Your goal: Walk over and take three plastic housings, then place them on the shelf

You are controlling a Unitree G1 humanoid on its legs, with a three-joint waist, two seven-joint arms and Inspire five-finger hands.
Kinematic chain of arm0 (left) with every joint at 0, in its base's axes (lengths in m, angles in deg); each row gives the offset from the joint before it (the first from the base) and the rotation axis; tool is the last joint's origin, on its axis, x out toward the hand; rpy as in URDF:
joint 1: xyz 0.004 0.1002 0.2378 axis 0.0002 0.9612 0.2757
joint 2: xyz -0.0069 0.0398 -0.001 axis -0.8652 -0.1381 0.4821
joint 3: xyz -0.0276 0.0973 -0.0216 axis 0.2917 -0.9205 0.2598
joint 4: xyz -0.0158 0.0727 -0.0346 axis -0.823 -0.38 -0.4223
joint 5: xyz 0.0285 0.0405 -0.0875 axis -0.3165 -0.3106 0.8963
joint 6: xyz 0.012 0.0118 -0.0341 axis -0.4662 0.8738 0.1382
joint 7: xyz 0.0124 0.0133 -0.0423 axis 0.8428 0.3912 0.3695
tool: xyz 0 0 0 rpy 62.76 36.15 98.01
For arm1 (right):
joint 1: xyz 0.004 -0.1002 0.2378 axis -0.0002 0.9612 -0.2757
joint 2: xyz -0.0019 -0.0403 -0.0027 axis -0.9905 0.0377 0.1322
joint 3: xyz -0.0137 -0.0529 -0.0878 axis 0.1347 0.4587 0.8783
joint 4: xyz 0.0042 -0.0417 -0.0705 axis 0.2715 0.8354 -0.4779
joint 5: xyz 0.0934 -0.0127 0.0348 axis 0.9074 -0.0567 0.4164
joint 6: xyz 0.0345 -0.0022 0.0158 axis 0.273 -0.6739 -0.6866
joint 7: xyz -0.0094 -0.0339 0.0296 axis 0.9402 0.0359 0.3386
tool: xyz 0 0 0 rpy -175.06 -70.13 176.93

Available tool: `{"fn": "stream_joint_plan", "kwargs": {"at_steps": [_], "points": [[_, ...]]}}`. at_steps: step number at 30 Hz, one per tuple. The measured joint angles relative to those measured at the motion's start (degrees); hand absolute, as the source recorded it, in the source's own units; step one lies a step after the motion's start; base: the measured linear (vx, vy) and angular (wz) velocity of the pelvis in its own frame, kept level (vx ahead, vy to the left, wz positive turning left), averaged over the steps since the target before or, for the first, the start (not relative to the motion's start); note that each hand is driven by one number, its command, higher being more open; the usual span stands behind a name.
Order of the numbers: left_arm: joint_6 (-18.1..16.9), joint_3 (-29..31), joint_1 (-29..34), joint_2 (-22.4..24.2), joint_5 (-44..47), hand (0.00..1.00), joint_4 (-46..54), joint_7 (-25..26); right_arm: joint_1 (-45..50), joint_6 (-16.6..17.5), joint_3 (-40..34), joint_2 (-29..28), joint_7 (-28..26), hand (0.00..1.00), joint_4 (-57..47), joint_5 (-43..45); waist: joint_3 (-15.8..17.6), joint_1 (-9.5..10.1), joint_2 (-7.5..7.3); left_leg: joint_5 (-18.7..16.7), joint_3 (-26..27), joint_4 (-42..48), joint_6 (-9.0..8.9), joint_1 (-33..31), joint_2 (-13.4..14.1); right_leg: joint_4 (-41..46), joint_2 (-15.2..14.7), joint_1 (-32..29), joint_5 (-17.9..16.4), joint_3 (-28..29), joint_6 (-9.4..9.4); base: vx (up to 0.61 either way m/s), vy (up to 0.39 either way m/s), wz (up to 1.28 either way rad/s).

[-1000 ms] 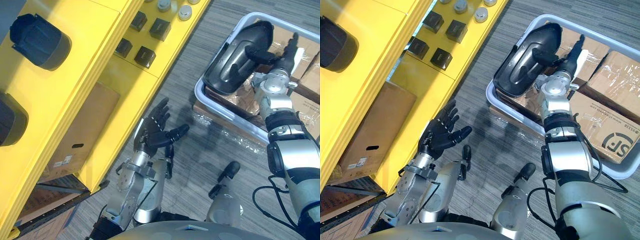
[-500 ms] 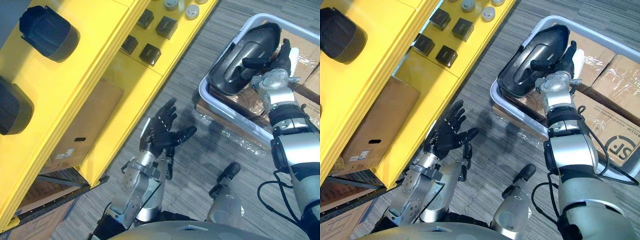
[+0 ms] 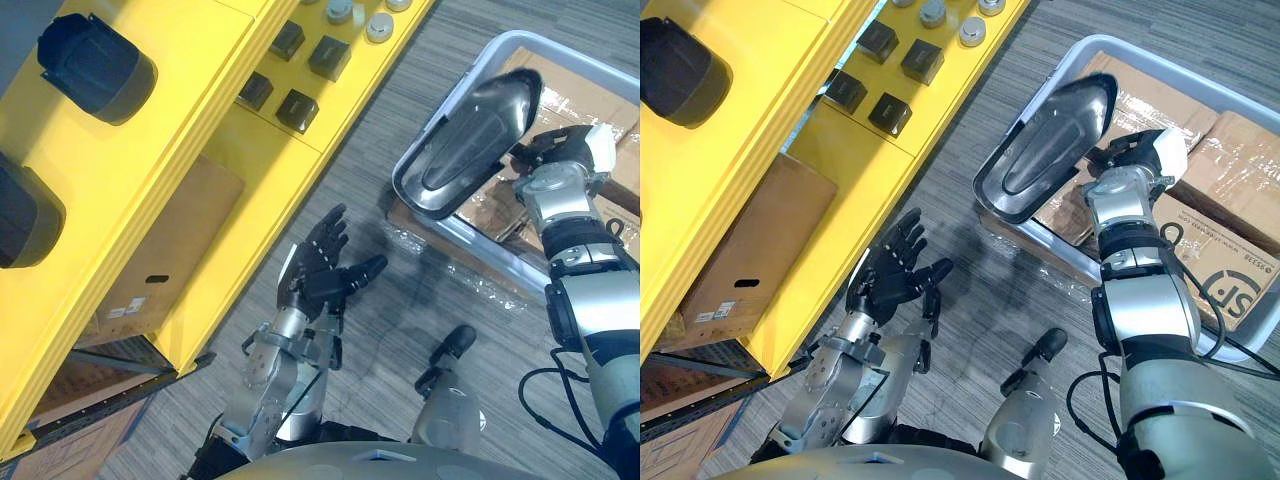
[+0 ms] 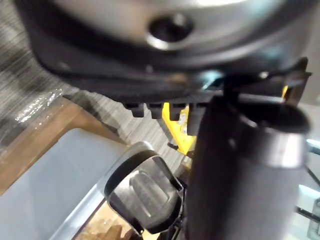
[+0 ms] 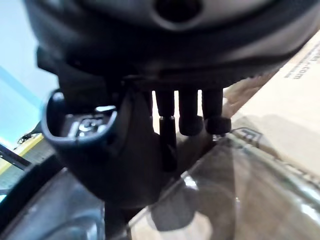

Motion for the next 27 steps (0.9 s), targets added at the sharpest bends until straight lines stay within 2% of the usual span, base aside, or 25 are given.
{"fn": "stream_joint_plan", "kwargs": {"at_steps": [3,10,15,16,19,22,24,25,26,27], "points": [[0.0,1.4,2.0,-0.1,0.0,1.00,0.0,0.0,1.6,-0.6,-0.9,0.1,-0.1,0.00,-0.9,0.0,0.4,-1.04,-0.66,1.1,0.0,-2.2,-0.03,0.9,0.0,0.2,0.0,-0.1,-0.1,-0.2,0.01,-0.05,-0.009,0.03],[-0.9,4.1,3.3,-0.5,0.0,1.00,0.7,-0.1,2.7,-1.3,-1.3,3.4,0.0,0.00,-1.1,-2.4,0.5,-1.41,-0.86,2.6,0.2,-4.5,-0.05,2.3,0.0,0.8,0.0,-0.1,-0.2,0.2,0.06,-0.05,-0.013,-0.02],[-0.9,5.1,3.9,-1.7,-0.1,1.00,4.0,-0.8,2.7,0.1,-2.0,5.7,0.6,0.00,-1.2,-3.4,0.8,-2.48,-1.46,3.2,0.4,-5.1,-0.01,2.7,0.1,0.8,0.1,-0.1,-0.1,0.4,0.13,-0.05,-0.023,-0.02],[-0.9,5.5,3.9,-1.8,-0.1,1.00,4.5,-1.0,2.7,1.0,-2.5,6.1,1.7,1.00,-1.2,-3.5,0.8,-2.51,-1.55,3.4,0.7,-5.7,-0.02,3.4,0.2,0.8,0.2,0.0,-0.1,0.7,0.14,-0.04,-0.033,-0.10],[-1.0,6.1,3.9,-1.8,-0.1,1.00,5.5,-1.4,2.7,4.0,-2.5,8.1,2.6,1.00,-2.3,-3.4,0.8,-2.71,-1.62,3.6,1.0,-6.2,-0.12,3.8,0.4,0.8,0.4,-0.1,-0.1,1.1,0.13,-0.03,-0.029,-0.09],[-1.0,6.5,4.0,-2.3,-0.1,1.00,6.2,-1.5,3.9,8.4,-4.3,9.1,3.9,1.00,-8.3,-3.4,0.8,-2.86,-1.74,4.0,1.5,-7.1,-0.49,4.6,1.1,0.7,1.2,-0.1,-0.1,1.5,0.03,-0.02,-0.049,-0.10],[-1.0,6.8,4.0,-2.2,-0.1,1.00,6.3,-1.5,6.7,13.2,-4.7,9.0,4.0,1.00,-17.9,-3.6,0.7,-3.29,-2.06,4.1,1.7,-7.4,-0.70,4.8,1.3,0.5,1.9,-0.2,-0.2,1.7,-0.10,-0.01,-0.046,-0.11],[-1.0,6.8,4.2,-2.1,-0.1,1.00,6.4,-1.5,9.7,16.9,-4.6,8.9,3.8,1.00,-24.9,-4.7,0.6,-3.34,-2.26,4.2,1.8,-7.9,-0.87,5.3,1.4,0.5,2.1,-0.1,-0.3,2.0,-0.19,0.00,-0.045,-0.12],[-1.0,6.8,4.2,-2.1,-0.2,1.00,6.4,-1.5,11.1,18.7,-4.6,8.7,3.4,1.00,-28.4,-4.7,0.5,-3.51,-2.41,4.2,2.0,-7.9,-0.87,5.4,1.5,0.5,2.1,-0.2,-0.3,2.1,-0.21,0.02,-0.050,-0.11],[-1.0,7.0,4.1,-2.1,-0.2,1.00,6.5,-1.5,13.4,22.7,-4.7,7.4,2.5,1.00,-34.0,-4.6,0.3,-4.04,-2.75,4.2,2.1,-7.9,-0.89,5.5,1.4,0.5,2.1,-0.2,-0.3,2.2,-0.21,0.02,-0.038,-0.09]]}}
